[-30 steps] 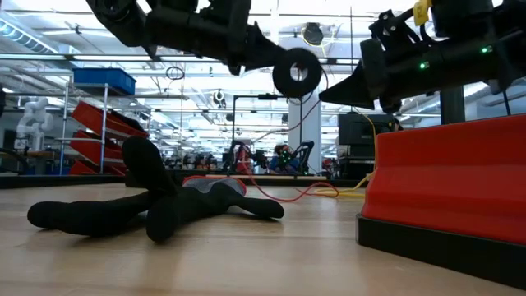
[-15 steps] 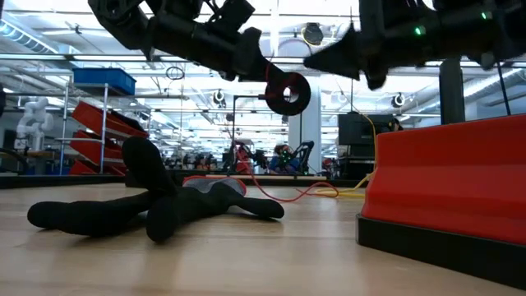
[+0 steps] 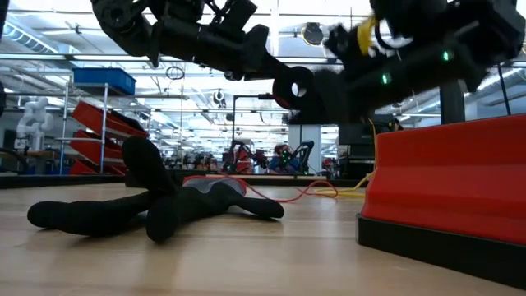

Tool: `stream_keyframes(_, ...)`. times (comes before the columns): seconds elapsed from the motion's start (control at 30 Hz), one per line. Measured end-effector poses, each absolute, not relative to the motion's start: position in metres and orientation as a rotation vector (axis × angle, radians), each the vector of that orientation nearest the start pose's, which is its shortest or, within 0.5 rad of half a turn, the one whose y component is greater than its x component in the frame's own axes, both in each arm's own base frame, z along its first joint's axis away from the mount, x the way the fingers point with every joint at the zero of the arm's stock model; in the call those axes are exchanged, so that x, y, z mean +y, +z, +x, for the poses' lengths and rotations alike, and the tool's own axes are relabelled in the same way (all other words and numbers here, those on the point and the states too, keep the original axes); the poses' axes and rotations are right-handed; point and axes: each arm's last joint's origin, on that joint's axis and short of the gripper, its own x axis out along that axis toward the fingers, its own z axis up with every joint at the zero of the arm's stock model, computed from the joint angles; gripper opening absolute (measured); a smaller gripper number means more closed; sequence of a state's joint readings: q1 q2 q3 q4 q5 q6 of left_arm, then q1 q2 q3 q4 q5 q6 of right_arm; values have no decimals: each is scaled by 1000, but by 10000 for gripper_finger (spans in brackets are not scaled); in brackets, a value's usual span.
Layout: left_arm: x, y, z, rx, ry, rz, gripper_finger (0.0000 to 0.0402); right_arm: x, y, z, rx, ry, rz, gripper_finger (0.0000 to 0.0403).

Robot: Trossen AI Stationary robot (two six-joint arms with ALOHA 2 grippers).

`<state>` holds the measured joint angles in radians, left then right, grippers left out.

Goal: Coil cords
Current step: Uncoil the red wire from the black spool

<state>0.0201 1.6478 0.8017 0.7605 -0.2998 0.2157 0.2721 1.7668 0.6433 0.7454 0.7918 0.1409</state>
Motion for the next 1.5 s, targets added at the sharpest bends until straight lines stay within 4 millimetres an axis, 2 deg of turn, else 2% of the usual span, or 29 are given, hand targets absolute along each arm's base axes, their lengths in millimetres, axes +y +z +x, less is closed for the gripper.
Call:
stream_keyframes(0.1,13,216,342,117,301,226,0,57,122,295,360,-620,-40,0)
stream_keyframes(0.27,10,217,341,119,292,230,0,45,111,258,357,-769,48,0)
stream_keyframes(0.43,12,213,341,169,313,244,0,52,124,231,266,-768,95,0)
stream_keyframes(0.63,15,209,339,224,371,280,0,77,154,221,175,-711,37,0)
stream_keyframes(0.87,16,207,338,253,413,306,0,108,187,228,134,-619,-46,0)
stream_keyframes(1.2,17,207,338,259,445,314,0,142,222,260,131,-503,-205,0)
stream_keyframes(1.33,18,208,338,261,465,325,0,151,220,273,141,-409,-212,0)
stream_keyframes(1.5,20,211,338,220,463,305,0,152,198,286,184,-347,-168,0)
